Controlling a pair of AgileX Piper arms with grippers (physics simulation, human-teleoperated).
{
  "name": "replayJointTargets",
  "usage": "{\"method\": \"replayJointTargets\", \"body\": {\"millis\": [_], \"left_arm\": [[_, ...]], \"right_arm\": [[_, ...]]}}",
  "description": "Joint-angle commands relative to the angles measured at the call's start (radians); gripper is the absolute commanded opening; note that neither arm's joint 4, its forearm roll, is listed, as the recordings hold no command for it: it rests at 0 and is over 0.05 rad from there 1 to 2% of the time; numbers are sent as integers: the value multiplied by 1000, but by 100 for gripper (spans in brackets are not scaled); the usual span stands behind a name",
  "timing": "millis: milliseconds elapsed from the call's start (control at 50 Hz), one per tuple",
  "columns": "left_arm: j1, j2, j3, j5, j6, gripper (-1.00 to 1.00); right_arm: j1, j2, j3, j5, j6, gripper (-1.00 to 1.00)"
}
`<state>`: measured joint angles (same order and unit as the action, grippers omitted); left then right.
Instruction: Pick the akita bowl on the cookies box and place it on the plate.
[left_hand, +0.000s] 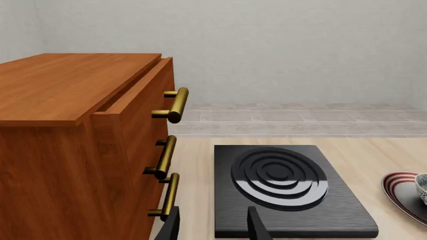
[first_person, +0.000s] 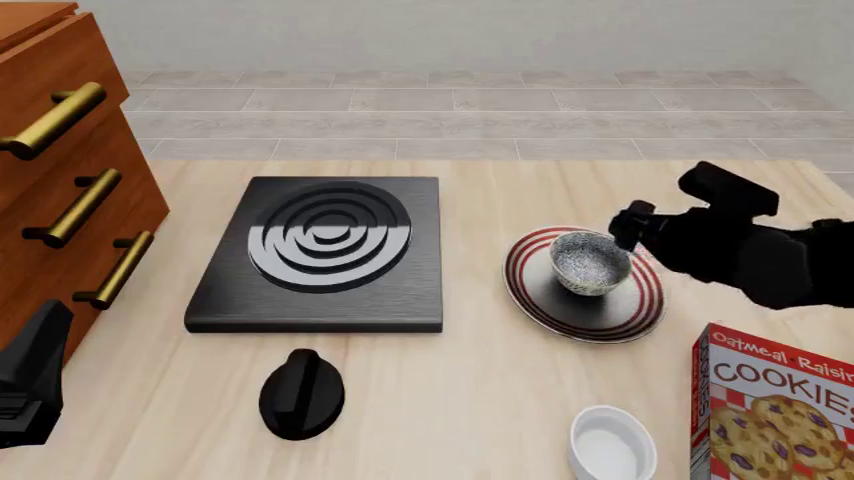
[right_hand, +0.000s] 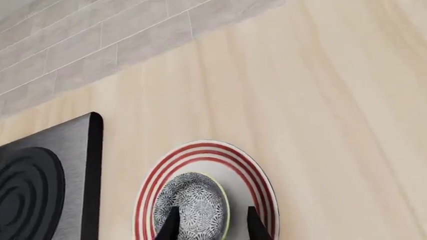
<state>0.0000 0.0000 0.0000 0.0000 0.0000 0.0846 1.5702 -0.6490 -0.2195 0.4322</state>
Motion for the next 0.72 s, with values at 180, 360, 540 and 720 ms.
{"method": "replayJointTargets", "body": {"millis": [180,360,540,720], "left_arm": [[0,0,0,0,0,100],[0,0,0,0,0,100],[0,0,0,0,0,100],[0,0,0,0,0,100]], "right_arm": [[-5,-462,4,280,-55,100],[20,-699,-2,435,-66,100],[35,-926,-7,580,-100,100],[39,-1167,-1,711,-96,100]]}}
